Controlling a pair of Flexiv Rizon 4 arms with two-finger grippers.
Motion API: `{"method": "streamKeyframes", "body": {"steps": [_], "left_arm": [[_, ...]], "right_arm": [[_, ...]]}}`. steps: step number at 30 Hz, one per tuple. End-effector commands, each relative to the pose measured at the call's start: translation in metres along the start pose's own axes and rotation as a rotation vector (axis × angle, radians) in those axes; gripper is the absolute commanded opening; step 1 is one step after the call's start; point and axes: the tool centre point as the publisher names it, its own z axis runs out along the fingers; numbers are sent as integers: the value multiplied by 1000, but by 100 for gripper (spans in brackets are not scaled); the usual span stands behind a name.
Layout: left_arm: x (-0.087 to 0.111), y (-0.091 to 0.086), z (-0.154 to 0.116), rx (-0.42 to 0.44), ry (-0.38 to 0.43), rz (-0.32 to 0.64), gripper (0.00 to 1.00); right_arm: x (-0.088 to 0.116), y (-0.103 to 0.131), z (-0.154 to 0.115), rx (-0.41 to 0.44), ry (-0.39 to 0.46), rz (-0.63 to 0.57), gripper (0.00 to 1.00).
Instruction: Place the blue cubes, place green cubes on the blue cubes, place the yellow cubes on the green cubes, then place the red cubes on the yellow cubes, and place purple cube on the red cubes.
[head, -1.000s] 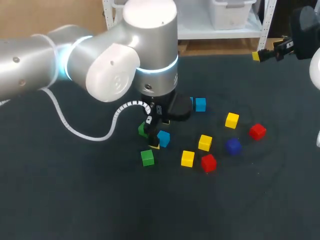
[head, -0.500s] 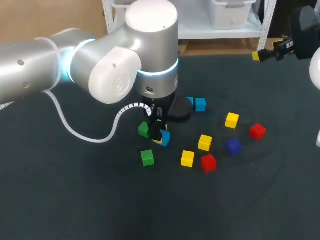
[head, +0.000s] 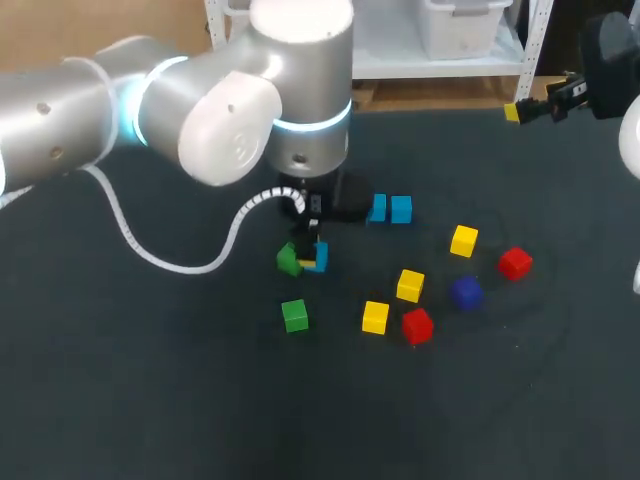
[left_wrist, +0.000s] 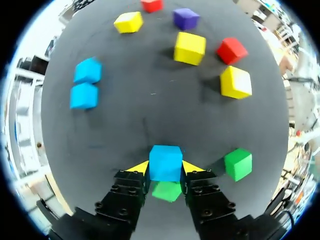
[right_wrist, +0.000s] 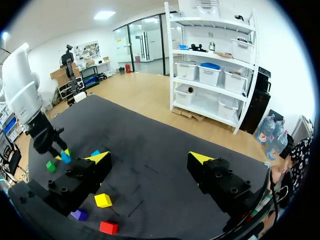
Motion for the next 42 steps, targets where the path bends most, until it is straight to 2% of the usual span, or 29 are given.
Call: {"method": "streamKeyframes", "body": {"steps": [1, 7, 10, 20, 25, 32, 42], "left_arm": [[-2, 31, -13, 34, 34, -33, 0], [-7, 58, -23, 12, -6, -95, 0], [-12, 66, -25, 17, -33, -99, 0], [-30, 89, -15, 24, -28, -25, 0], [-32, 99, -8, 30, -11, -29, 0], [-34, 102, -3, 55, -12, -83, 0], [-43, 95, 5, 77, -19, -73, 0]], "right_arm": [[0, -1, 0, -6, -3, -1, 100], [0, -1, 0, -6, -3, -1, 100], [0, -1, 0, -6, -3, -1, 100], [0, -1, 0, -6, -3, -1, 100], [0, -1, 0, -6, -3, -1, 100], [0, -1, 0, -6, -3, -1, 100], [0, -1, 0, -6, -3, -1, 100]]}}
